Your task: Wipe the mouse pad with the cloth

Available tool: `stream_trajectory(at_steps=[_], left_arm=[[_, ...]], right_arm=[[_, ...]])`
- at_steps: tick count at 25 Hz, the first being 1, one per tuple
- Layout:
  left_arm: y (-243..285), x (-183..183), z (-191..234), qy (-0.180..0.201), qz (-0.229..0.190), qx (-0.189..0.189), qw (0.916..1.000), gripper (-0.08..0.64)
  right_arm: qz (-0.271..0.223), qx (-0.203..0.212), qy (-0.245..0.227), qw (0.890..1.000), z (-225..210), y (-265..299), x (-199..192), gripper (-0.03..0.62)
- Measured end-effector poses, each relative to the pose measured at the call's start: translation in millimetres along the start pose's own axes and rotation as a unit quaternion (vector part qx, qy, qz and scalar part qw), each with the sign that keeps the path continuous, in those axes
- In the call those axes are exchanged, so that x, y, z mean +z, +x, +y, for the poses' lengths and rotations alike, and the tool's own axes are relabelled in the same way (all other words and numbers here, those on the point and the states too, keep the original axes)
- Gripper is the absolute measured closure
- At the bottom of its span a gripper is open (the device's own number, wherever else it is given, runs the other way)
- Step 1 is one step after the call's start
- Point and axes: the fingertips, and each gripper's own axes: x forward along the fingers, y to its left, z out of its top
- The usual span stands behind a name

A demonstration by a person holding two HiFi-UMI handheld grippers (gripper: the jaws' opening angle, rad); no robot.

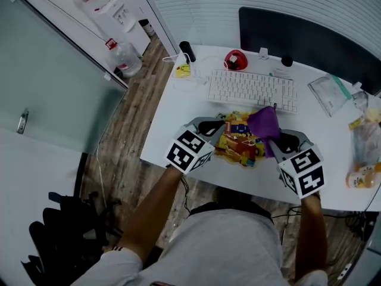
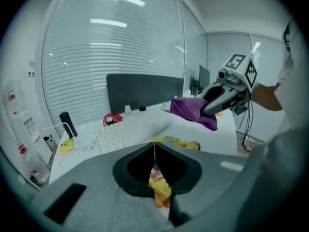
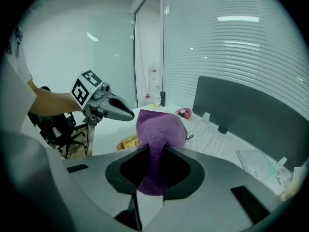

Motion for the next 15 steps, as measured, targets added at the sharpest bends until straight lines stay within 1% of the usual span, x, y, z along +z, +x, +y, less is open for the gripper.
stream_trajectory(at_steps=[1, 3, 5, 7, 12, 15], left_arm=[[-6, 13, -1, -0.001, -0.029, 0.004, 0.9996, 0.543], [-20, 38, -4, -0.002, -0.089, 0.01, 0.996, 0.543], [-35, 61, -10, 0.001, -0.143, 0.014, 0.9896, 0.543], [-49, 80, -15, 0.007, -0.187, 0.019, 0.9821, 0.543], [-83, 111, -18, 0.005, -0.272, 0.046, 0.9612, 0.543], [-97, 121, -17, 0.001, -0.301, 0.059, 0.9518, 0.543]], right_arm=[[-0.019, 0.0, 0.007, 1.0, 1, -2, 9, 0.522], [-0.058, 0.001, 0.021, 0.998, 3, -5, 26, 0.523], [-0.096, 0.003, 0.034, 0.995, 6, -9, 41, 0.522], [-0.135, 0.007, 0.04, 0.99, 11, -15, 57, 0.522], [-0.226, 0.017, 0.032, 0.973, 22, -30, 90, 0.522], [-0.268, 0.018, 0.031, 0.963, 27, -40, 105, 0.522]])
